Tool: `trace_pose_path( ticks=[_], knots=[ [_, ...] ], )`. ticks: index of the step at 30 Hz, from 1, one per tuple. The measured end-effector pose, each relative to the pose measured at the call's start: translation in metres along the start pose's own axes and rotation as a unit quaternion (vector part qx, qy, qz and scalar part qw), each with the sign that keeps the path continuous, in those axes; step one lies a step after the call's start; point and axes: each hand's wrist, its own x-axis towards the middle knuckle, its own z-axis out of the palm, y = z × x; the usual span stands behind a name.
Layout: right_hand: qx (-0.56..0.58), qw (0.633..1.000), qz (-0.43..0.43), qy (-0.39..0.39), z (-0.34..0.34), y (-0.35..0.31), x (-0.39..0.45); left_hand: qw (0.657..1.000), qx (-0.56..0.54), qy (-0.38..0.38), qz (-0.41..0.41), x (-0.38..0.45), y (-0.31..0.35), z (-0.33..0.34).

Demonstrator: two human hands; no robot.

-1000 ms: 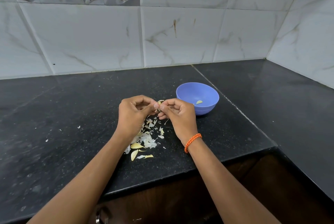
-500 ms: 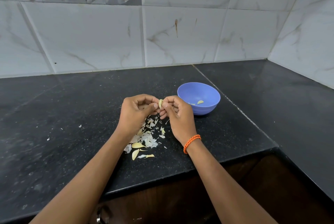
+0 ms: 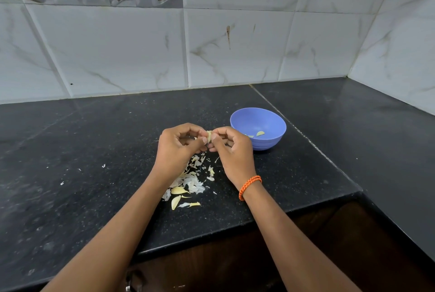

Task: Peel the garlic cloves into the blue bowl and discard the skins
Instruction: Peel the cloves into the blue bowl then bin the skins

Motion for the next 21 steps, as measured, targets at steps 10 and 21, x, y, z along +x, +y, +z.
trace_pose_path(
  ticks=[10,21],
  knots=[
    [-0.011,0.999,-0.049,0.021,0.0004,-0.0034,-0.0020,0.998,-0.045,-0.002,-0.045,-0.0009,0.0028,0.0004],
    [-0.031,0.994,-0.100,0.014,0.0002,-0.0024,-0.0033,0.994,-0.088,0.003,-0.067,-0.0003,0.0036,-0.0024]
  ],
)
